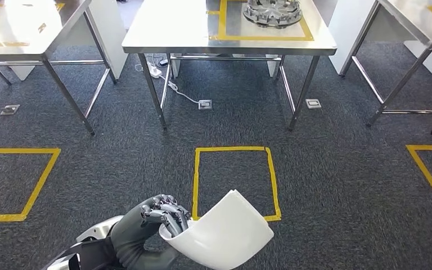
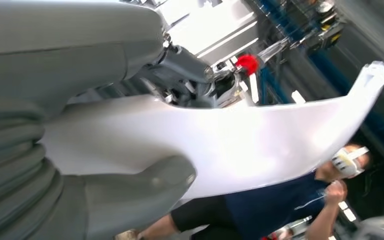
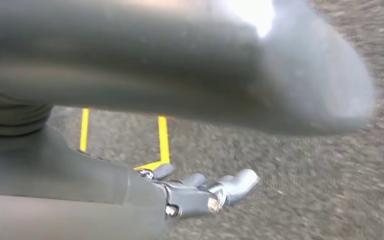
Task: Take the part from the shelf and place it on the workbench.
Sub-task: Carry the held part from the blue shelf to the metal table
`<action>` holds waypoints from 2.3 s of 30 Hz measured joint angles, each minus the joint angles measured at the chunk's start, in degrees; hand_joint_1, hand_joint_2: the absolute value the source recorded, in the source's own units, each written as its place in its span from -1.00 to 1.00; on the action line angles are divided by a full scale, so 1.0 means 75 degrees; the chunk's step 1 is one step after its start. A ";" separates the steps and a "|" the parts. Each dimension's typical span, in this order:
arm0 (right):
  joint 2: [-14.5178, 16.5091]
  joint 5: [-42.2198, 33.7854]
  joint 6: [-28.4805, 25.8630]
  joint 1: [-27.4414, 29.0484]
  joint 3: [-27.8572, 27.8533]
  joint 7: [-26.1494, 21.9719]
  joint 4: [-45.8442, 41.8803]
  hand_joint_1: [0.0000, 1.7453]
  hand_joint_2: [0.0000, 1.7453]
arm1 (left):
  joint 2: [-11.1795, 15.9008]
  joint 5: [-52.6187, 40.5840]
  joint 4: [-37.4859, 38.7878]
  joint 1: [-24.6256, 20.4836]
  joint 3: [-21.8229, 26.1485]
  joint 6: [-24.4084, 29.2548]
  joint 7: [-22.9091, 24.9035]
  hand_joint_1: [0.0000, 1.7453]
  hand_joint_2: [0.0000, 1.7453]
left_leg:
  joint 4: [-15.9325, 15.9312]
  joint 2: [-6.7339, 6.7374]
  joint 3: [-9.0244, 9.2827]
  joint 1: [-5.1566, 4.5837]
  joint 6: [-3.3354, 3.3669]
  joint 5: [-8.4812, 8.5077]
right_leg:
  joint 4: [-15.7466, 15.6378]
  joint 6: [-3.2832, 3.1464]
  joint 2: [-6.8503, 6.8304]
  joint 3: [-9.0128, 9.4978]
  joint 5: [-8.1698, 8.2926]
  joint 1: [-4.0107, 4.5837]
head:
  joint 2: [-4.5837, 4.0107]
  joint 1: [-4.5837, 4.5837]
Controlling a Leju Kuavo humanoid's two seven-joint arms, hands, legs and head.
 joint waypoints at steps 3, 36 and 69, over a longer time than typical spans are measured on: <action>0.0004 -0.0045 0.0000 -0.0007 -0.0010 -0.0006 0.0000 -1.00 -1.00 | -0.0012 0.0000 -0.0049 0.0004 0.0020 -0.0030 -0.0001 1.00 1.00 | -0.0081 0.0046 0.0198 0.0023 0.0189 0.0082 | 0.0222 0.0129 0.0002 0.0062 -0.0048 0.0005 | 0.0000 0.0015; 0.0161 -0.0288 -0.0166 -0.0078 -0.0240 0.0130 -0.0001 -1.00 -1.00 | -0.0219 0.0044 -0.0198 -0.0407 0.0009 -0.0235 0.0331 1.00 1.00 | -0.0272 0.0076 0.0425 0.0009 0.0248 0.0103 | 0.0894 0.0172 0.0129 -0.0490 -0.0082 -0.0010 | 0.0000 0.0061; 0.0205 -0.0195 -0.0034 -0.0071 -0.0240 0.0144 -0.0006 -1.00 -1.00 | -0.0208 0.0027 -0.0235 -0.0283 -0.0026 -0.0238 0.0434 1.00 1.00 | -0.0259 0.0108 0.0369 0.0026 0.0256 0.0066 | 0.2045 0.0189 -0.0015 -0.1229 -0.0554 -0.0022 | 0.0000 0.0054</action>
